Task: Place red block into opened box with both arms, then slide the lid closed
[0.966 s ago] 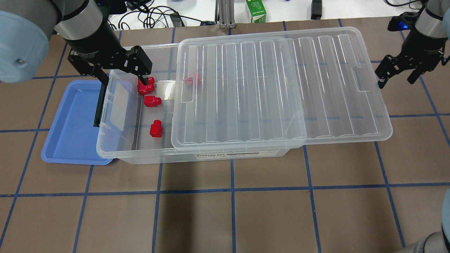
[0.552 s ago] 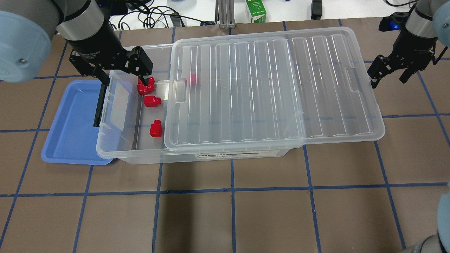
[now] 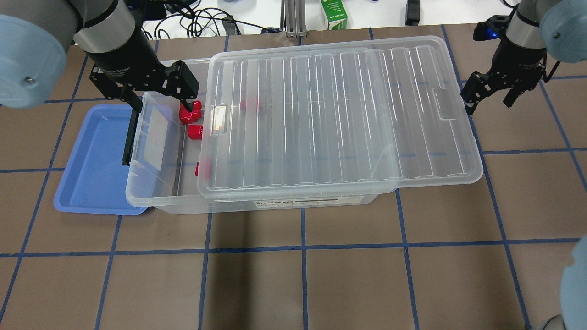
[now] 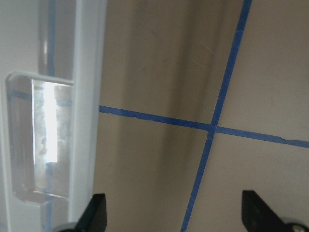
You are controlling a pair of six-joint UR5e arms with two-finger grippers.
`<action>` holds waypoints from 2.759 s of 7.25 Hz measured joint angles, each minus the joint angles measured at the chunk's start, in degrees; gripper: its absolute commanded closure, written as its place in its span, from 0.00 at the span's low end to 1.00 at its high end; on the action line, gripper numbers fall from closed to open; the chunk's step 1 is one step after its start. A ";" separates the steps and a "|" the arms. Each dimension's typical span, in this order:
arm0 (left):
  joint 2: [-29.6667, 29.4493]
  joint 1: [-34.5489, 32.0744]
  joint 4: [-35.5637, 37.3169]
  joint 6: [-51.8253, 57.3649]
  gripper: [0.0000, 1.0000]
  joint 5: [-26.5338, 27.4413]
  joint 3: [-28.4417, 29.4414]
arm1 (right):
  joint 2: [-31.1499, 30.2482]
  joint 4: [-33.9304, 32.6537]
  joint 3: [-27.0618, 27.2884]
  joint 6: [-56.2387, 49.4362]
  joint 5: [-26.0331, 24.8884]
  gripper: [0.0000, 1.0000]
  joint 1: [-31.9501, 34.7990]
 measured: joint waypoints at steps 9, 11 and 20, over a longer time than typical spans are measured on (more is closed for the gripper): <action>-0.03 0.00 0.00 0.00 0.00 0.06 -0.05 | -0.28 0.02 -0.06 13.35 -0.04 0.00 10.23; -0.04 0.00 0.00 0.00 0.00 0.09 0.00 | -0.24 -0.03 -0.06 15.07 -0.04 0.00 11.52; -0.04 0.24 -0.31 0.00 0.00 0.43 0.13 | -11.74 3.40 0.06 18.23 -0.33 0.00 12.70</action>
